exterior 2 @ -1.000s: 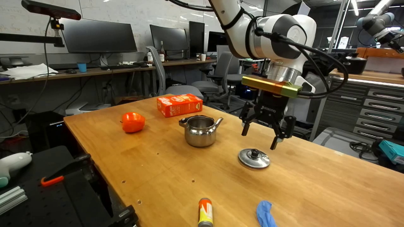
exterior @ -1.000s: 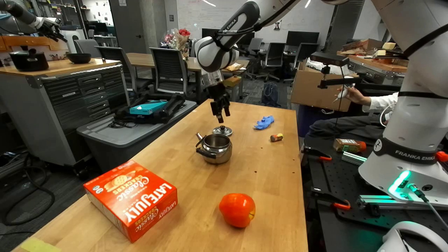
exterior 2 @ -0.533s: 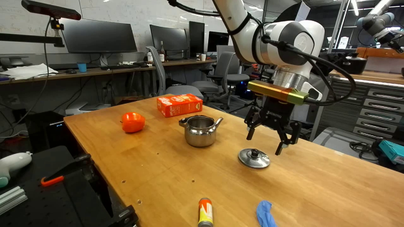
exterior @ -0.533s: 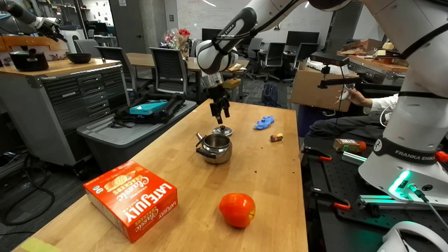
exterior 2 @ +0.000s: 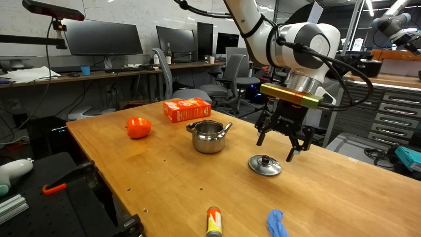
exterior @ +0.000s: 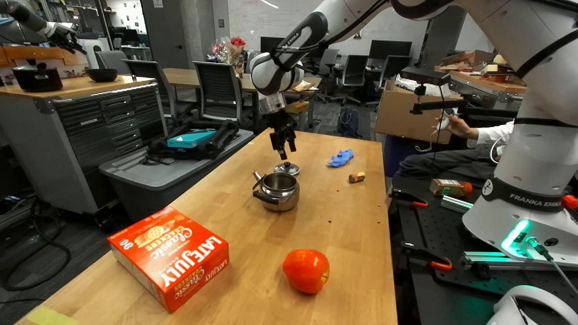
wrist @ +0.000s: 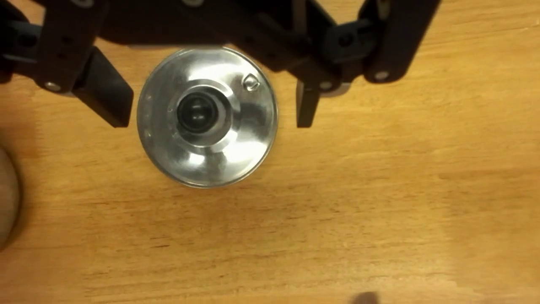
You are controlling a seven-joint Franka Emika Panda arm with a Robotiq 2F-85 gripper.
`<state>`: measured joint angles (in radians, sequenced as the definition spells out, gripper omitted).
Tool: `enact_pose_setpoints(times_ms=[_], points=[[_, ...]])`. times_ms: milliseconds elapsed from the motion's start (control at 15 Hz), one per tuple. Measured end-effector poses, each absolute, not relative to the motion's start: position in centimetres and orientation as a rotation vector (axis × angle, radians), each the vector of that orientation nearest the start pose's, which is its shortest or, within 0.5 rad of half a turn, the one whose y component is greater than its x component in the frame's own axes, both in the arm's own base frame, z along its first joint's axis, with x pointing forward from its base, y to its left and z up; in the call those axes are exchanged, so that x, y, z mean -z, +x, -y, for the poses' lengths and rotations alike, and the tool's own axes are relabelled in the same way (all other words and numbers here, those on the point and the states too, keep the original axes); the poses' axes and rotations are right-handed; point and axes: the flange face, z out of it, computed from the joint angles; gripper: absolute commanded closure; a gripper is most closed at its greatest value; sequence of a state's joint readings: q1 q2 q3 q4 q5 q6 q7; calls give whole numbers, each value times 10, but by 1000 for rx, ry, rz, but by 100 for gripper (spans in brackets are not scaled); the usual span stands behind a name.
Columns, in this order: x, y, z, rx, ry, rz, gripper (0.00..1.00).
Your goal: Put the silver lid on the kettle
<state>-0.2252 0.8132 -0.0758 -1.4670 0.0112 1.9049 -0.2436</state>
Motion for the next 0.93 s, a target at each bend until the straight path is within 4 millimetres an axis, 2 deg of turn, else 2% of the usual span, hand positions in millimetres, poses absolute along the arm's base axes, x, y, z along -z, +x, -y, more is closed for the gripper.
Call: enact_pose_setpoints(times_ms=[667, 733, 800, 867, 933], points=[[-154, 650, 189, -641, -3007, -65, 1], [-152, 650, 188, -646, -3005, -64, 26], [-149, 650, 188, -650, -3004, -63, 26], [-146, 651, 188, -655, -3002, -62, 31], [-142, 650, 187, -660, -3000, -60, 40]])
